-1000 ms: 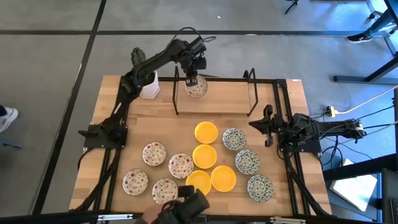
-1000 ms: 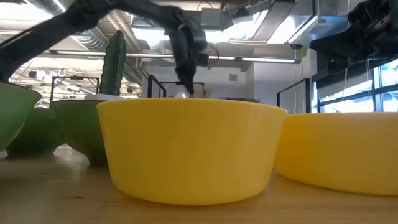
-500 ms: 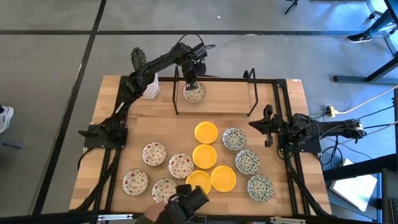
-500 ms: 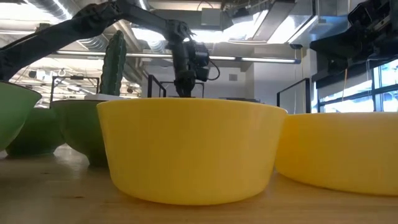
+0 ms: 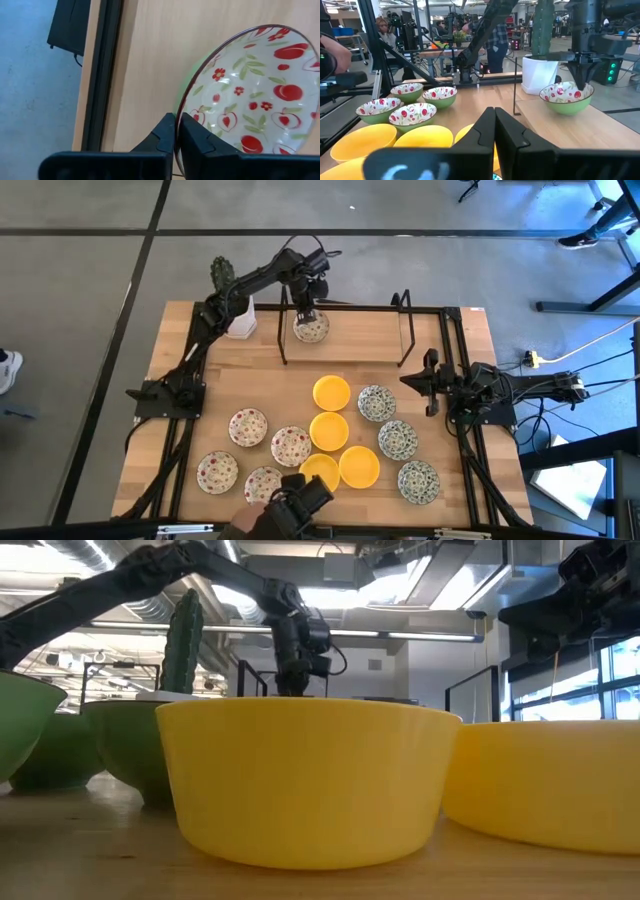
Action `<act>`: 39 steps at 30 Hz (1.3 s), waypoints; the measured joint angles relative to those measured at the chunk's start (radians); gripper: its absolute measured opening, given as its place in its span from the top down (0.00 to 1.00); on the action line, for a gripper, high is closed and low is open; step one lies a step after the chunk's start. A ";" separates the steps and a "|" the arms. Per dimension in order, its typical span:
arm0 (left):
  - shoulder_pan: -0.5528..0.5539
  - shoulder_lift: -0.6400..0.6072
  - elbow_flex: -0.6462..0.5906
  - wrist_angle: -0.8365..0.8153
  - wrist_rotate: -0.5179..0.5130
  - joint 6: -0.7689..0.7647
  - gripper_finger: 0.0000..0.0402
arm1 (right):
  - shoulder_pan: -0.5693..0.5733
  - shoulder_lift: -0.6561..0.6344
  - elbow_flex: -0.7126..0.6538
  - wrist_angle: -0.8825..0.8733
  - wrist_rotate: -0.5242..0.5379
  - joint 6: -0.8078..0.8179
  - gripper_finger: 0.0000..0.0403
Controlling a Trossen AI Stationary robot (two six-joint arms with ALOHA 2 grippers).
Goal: Pick & Place Mini bowls
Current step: Put the red green bowl on the shelf, then put the yellow bowl on the shelf
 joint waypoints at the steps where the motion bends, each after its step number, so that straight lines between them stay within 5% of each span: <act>1: 0.000 0.001 -0.001 0.004 -0.008 0.002 0.96 | 0.000 0.000 0.000 0.000 0.000 0.000 0.99; 17: -0.011 0.008 0.000 0.041 -0.048 0.044 0.68 | 0.000 0.000 0.000 -0.016 0.000 0.000 0.99; 23: -0.036 -0.002 0.109 0.014 -0.049 0.047 0.57 | 0.000 0.000 0.000 -0.016 0.000 -0.004 0.99; 29: -0.085 -0.195 0.090 -0.030 -0.033 0.045 0.55 | 0.000 0.000 0.000 -0.023 0.000 -0.028 0.99; 34: -0.087 -0.436 0.067 -0.036 0.048 -0.023 0.62 | 0.000 0.000 0.000 -0.024 0.000 -0.053 0.99; 39: -0.068 -0.700 -0.199 0.117 0.240 -0.020 0.78 | 0.000 0.000 0.000 -0.024 0.000 -0.053 0.99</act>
